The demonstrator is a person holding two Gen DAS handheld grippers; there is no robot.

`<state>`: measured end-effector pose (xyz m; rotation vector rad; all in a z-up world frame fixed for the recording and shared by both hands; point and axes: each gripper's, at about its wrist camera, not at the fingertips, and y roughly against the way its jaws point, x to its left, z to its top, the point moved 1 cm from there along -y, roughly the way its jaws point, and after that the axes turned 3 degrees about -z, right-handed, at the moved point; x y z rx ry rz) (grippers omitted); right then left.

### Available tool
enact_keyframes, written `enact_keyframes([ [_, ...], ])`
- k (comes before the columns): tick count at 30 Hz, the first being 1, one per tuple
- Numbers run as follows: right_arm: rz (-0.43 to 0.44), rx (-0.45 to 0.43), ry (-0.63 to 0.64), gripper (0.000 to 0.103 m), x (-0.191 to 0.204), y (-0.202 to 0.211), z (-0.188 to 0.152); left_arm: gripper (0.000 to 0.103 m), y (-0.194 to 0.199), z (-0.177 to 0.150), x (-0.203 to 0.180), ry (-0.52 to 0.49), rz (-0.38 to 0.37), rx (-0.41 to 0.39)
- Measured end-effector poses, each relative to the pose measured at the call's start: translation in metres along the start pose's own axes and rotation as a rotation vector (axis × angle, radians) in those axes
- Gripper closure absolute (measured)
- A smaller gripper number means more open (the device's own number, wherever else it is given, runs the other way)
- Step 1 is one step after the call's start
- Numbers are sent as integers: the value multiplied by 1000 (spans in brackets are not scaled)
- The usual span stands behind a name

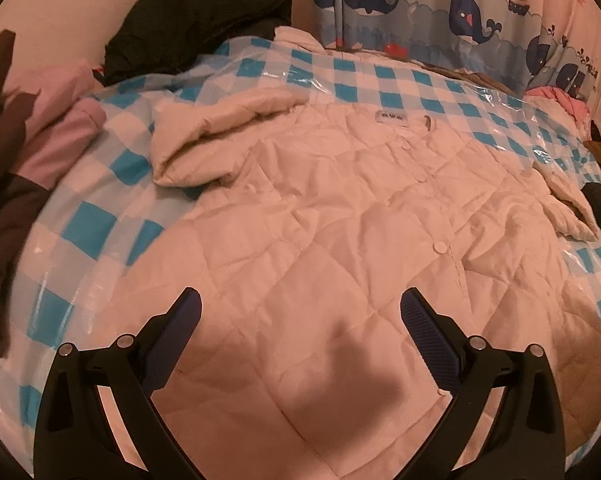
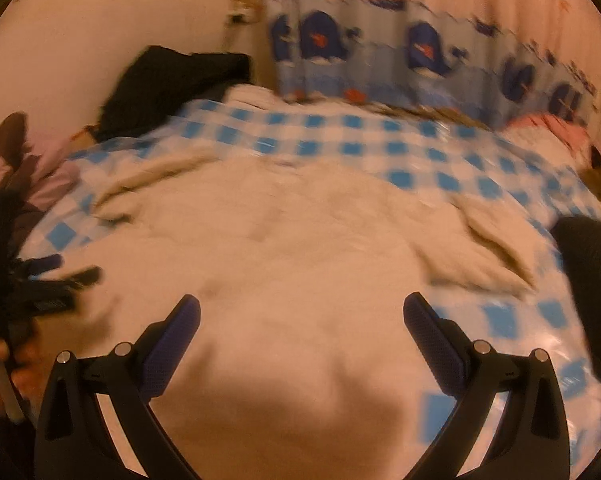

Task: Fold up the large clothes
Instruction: 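Grasp the knit cuff of the jacket sleeve with the right gripper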

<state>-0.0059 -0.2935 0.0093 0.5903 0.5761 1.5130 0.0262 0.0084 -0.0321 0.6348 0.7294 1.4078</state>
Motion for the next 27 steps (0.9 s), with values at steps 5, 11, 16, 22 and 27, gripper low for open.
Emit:
enact_keyframes([
  [5, 3, 202, -143, 5, -68, 1, -51, 7, 3, 1, -3, -2, -23, 1],
  [11, 137, 338, -217, 5, -65, -3, -96, 7, 6, 1, -6, -17, -25, 6],
  [16, 269, 412, -157, 9, -29, -4, -119, 7, 8, 1, 0, -2, -25, 13],
  [22, 346, 343, -110, 86, -23, 18, -118, 7, 20, 4, 5, -1, -30, 11],
  [27, 376, 300, -136, 86, -71, 64, -106, 7, 21, 2, -3, -51, -11, 21],
])
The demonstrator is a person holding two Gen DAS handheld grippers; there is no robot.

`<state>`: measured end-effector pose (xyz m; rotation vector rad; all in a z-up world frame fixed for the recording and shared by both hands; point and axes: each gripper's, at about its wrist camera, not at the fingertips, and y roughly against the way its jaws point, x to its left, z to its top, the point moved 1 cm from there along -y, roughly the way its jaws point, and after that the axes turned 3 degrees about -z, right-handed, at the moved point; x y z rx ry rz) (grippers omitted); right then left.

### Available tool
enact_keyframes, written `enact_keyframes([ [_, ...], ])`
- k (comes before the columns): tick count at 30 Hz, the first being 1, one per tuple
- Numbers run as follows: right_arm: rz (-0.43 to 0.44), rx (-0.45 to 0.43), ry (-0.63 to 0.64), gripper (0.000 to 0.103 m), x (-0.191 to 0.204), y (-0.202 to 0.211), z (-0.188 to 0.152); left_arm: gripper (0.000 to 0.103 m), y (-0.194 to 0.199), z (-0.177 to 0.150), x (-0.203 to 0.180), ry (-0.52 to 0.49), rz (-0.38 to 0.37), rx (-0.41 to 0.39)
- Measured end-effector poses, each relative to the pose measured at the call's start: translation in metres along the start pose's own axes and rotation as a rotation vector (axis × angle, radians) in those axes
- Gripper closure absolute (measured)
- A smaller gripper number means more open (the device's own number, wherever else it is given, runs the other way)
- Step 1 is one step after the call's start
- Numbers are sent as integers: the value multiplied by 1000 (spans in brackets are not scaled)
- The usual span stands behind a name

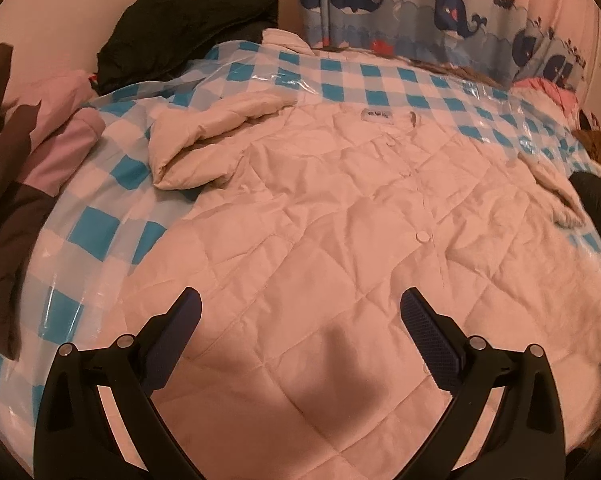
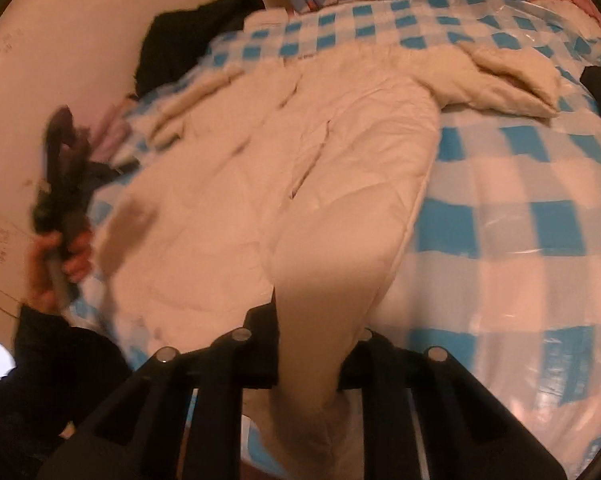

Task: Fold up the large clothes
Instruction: 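Grasp the knit cuff of the jacket sleeve with the right gripper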

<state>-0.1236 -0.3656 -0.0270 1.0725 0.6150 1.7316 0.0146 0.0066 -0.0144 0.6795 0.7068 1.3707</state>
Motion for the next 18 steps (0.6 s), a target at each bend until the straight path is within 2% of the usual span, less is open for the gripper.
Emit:
enact_keyframes([
  [3, -31, 87, 7, 86, -14, -5, -14, 7, -8, 0, -6, -11, -7, 27],
  [5, -50, 211, 10, 86, -18, -31, -28, 7, -12, 1, -11, -24, -9, 38],
  [6, -32, 244, -3, 82, -25, -37, -35, 7, -15, 1, -15, -31, -8, 38],
  [7, -1, 238, -32, 81, -33, -33, -37, 7, -17, 1, -18, -38, -6, 38],
  [8, 15, 215, -52, 73, -39, -25, -34, 7, -20, 1, -21, -41, -6, 46],
  [9, -4, 148, -58, 54, -47, -7, -29, 7, -23, 0, -23, -41, -9, 54],
  [11, -143, -28, -89, 27, -69, 36, -8, 7, -25, 1, -26, -31, -36, 54],
  [13, -304, -139, -109, 21, -88, 57, 24, 7, -26, 2, -31, -27, -46, 38],
  [14, -352, -169, -101, 18, -91, 59, 41, 7, -26, 2, -34, -18, -51, 31],
  [15, -431, -224, -62, 15, -94, 57, 77, 7, -25, 5, -36, -1, -76, 23],
  [17, -516, -258, 8, 10, -98, 43, 119, 7, -25, 10, -41, 24, -113, -7],
  [18, -559, -250, 56, 10, -99, 23, 154, 7, -27, 11, -44, 34, -118, -17],
])
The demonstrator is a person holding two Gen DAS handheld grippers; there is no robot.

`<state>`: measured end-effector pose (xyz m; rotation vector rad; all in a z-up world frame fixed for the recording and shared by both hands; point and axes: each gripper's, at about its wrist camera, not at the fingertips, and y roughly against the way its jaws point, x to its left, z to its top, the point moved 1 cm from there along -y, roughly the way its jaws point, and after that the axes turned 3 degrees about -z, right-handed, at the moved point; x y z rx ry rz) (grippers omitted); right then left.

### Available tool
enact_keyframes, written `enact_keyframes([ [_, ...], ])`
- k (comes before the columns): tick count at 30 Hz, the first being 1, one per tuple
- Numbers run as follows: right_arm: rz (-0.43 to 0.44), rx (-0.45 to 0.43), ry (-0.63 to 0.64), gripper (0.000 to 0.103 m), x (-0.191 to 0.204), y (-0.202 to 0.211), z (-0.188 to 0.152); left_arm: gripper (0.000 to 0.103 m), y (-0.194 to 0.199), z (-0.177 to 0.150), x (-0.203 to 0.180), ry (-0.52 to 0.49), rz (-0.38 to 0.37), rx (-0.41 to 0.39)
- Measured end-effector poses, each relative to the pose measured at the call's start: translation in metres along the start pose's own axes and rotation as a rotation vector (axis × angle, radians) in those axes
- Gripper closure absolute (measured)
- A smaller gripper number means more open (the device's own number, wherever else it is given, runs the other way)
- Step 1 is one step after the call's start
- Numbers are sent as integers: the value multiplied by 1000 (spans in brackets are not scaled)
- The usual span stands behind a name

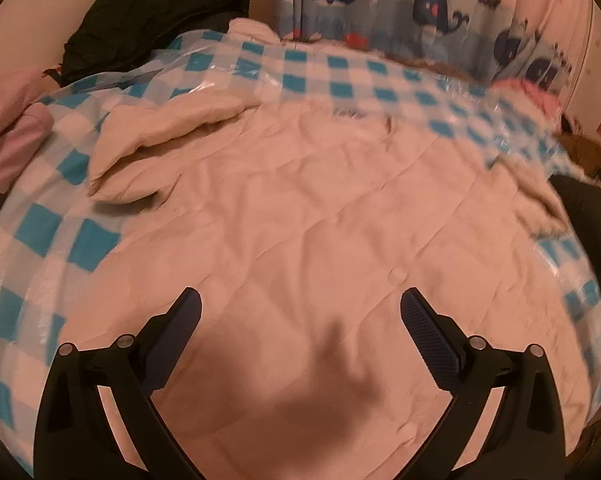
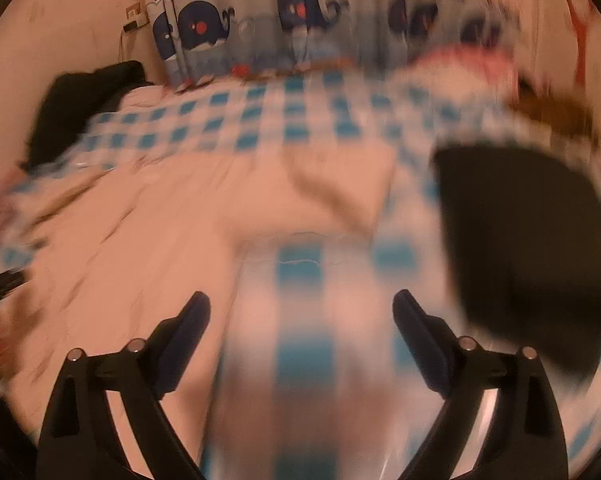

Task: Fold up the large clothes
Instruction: 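Grasp the knit cuff of the jacket sleeve with the right gripper, then lift the sleeve cuff with the right gripper and fold it across the jacket body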

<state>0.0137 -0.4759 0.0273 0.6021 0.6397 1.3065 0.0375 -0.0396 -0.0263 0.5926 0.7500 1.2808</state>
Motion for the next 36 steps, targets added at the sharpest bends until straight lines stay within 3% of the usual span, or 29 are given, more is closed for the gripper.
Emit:
enact_keyframes([
  [5, -103, 82, 102, 10, 39, -136, 103, 7, -20, 5, -14, 11, -33, 28],
  [8, -135, 138, 80, 10, 39, -193, 120, 7, -23, 1, -18, -22, -37, 36],
  [13, -151, 276, 52, 10, 30, -249, 101, 7, -24, 0, -14, -19, -42, 40],
  [14, -129, 280, 20, 17, 25, -251, 98, 7, -24, 0, -13, -12, -47, 43],
  [15, -92, 268, -47, 46, 13, -250, 99, 7, -25, -1, -12, -9, -50, 47],
  [17, -32, 221, -154, 85, -7, -238, 101, 7, -26, -2, -13, -10, -45, 50],
  [20, 59, 120, -292, 86, -45, -202, 103, 7, -29, -4, -15, -21, -39, 54],
  [25, 197, -122, -575, 86, -135, -113, 92, 7, -32, -6, -14, -20, -24, 57],
  [30, 246, -287, -880, 86, -222, -56, 46, 7, -34, -4, -4, 25, -12, 46],
  [33, 255, -335, -1045, 86, -263, -44, 11, 7, -36, -3, 1, 47, -13, 52],
  [35, 296, -296, -1132, 80, -281, -52, -7, 7, -39, -3, 4, 61, -15, 60],
  [36, 327, -265, -1180, 59, -288, -58, -16, 7, -39, -4, 4, 66, -19, 63],
])
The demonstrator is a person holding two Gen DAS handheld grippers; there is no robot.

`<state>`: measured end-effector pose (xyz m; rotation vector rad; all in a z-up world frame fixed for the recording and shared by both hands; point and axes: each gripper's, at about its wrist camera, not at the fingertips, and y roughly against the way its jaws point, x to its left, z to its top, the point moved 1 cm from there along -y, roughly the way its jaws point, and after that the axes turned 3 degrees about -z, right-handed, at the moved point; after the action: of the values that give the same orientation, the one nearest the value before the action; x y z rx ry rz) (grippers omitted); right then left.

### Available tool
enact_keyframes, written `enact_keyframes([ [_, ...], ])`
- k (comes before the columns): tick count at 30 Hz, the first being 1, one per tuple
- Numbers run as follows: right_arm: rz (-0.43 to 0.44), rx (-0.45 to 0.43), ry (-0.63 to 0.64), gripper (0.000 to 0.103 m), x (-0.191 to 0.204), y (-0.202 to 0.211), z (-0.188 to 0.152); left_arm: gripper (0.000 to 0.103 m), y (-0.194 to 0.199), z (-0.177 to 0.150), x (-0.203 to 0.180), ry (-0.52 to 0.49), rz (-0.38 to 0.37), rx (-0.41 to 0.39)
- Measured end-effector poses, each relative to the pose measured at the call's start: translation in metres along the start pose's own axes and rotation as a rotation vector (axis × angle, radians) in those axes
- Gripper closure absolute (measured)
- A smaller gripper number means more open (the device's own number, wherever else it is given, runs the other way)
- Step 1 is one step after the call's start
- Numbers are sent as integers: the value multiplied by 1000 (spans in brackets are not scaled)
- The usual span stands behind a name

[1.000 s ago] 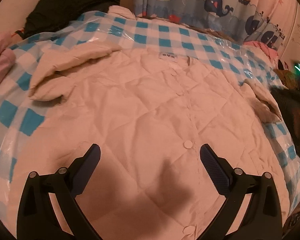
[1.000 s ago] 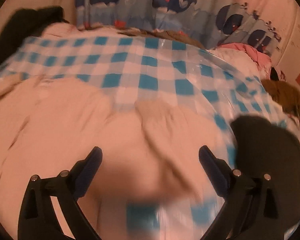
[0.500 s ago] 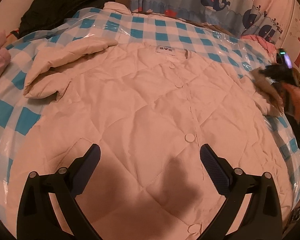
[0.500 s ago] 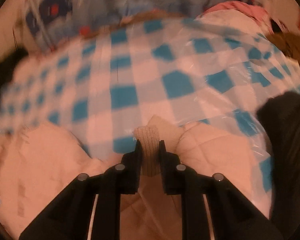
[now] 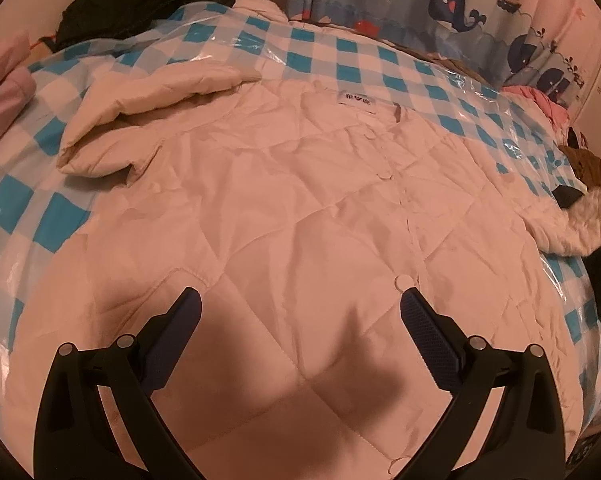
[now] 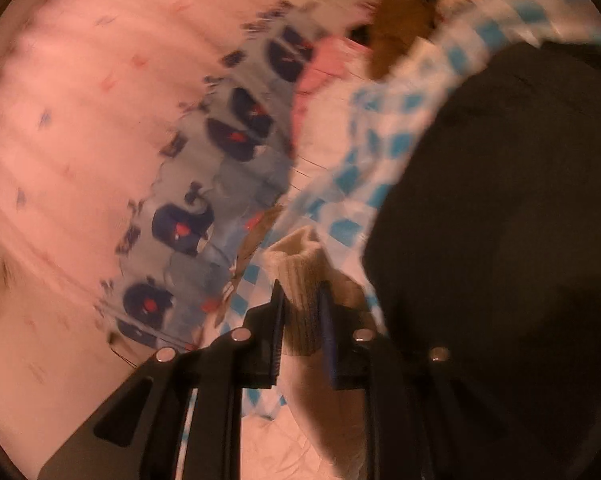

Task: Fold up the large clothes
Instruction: 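Lift the sleeve cuff with the right gripper and fold it across the jacket body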

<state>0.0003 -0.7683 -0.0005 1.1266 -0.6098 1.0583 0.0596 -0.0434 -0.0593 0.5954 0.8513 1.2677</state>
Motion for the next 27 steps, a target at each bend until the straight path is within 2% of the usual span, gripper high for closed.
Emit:
enact_keyframes([
  [1, 8, 18, -43, 46, -9, -1, 2, 7, -1, 0, 1, 4, -6, 4],
  [2, 9, 23, -53, 39, -13, -1, 3, 7, -1, 0, 1, 4, -4, 4],
  [5, -21, 55, 1, 38, -6, -8, 6, 7, -3, -1, 0, -4, 8, 2],
  [10, -172, 87, 186, 37, 21, -23, -6, 7, -6, -3, 1, -1, 15, 8],
  [11, -189, 83, 217, 51, 24, -26, -8, 7, -5, -2, 1, 1, 16, 4],
  [12, -205, 91, 230, 86, 23, -28, -11, 7, -4, -2, 1, 2, 17, -1],
  [16, -166, 80, 192, 88, 24, -31, -14, 7, 8, 4, 11, 30, 50, -49],
  [19, -82, 54, 178, 88, 47, -27, -24, 7, 25, 8, 26, 72, 68, -86],
  [23, 48, 45, 224, 88, 105, -30, -50, 7, 55, 11, 57, 126, 97, -156],
  [25, 140, 52, 258, 88, 142, -36, -73, 7, 66, 11, 73, 144, 116, -176],
  [27, 196, 69, 308, 88, 183, -45, -102, 7, 72, 9, 89, 169, 117, -179],
])
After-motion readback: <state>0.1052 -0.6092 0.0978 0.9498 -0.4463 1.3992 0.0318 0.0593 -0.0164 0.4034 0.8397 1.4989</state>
